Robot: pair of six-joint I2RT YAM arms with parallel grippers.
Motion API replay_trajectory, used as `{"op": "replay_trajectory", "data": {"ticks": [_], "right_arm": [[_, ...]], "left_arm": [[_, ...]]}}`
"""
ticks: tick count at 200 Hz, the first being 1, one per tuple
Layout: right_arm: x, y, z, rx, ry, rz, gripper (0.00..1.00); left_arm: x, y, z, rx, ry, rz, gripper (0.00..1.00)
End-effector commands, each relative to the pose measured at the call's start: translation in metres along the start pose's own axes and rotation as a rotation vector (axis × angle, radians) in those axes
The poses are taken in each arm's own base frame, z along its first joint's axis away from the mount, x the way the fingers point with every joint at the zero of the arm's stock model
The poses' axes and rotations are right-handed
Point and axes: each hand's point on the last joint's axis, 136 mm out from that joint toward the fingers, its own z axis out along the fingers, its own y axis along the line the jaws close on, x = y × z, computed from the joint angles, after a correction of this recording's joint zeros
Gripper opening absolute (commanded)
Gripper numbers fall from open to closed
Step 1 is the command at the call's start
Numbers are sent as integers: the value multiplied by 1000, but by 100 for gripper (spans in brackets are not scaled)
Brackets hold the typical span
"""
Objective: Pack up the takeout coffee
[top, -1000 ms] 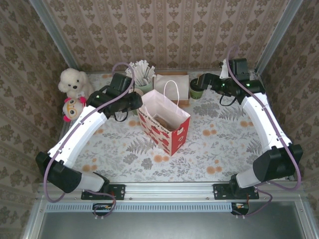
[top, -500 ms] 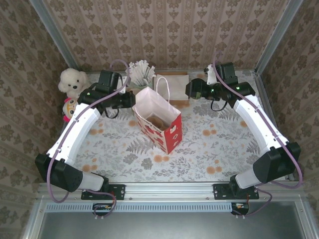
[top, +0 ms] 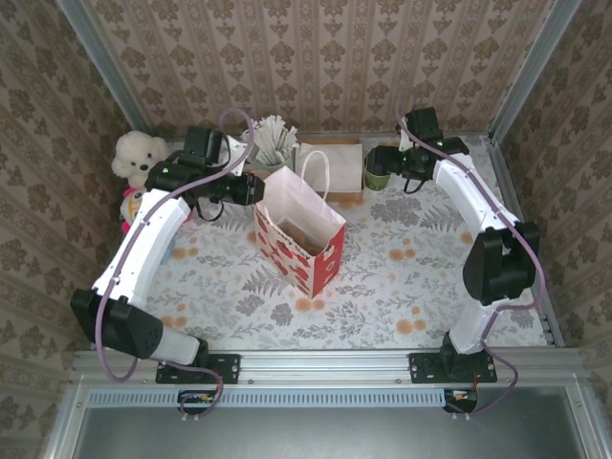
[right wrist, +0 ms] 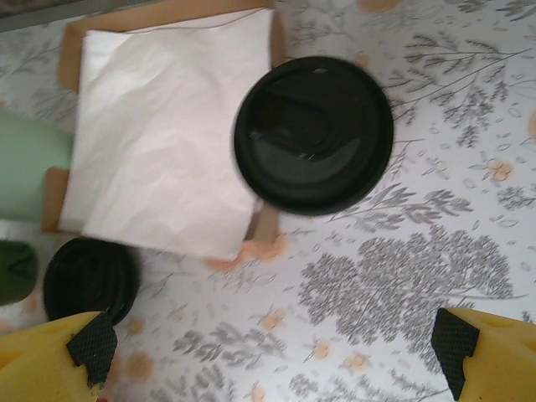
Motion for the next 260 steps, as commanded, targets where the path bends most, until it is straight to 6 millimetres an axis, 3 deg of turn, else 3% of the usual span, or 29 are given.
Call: {"op": "replay_trajectory", "data": {"ticks": [1,57,81,131,206,260], "right_arm": [[-12,-8,11,32,4,10,100],[-21,-4,54,4,80,-6,100],[-26,-14,68,64,90,7,100],[-23,-15,85,60,121,-1,100],[-16,-16,103,46,148,3,99],[-15,-14,110,9,153,12,82]], "left_arm": [[-9,-5,1,37,-14,18,33],[-15,16,-37,-57,-191,-32,86],[-14,34,-54,-152,-283,-68,100],[-8,56,-69,-260,-337,-130,100],[-2,61,-65,-266,-326,-163,100],[-3,60,-64,-259,-327,-178,100]]}}
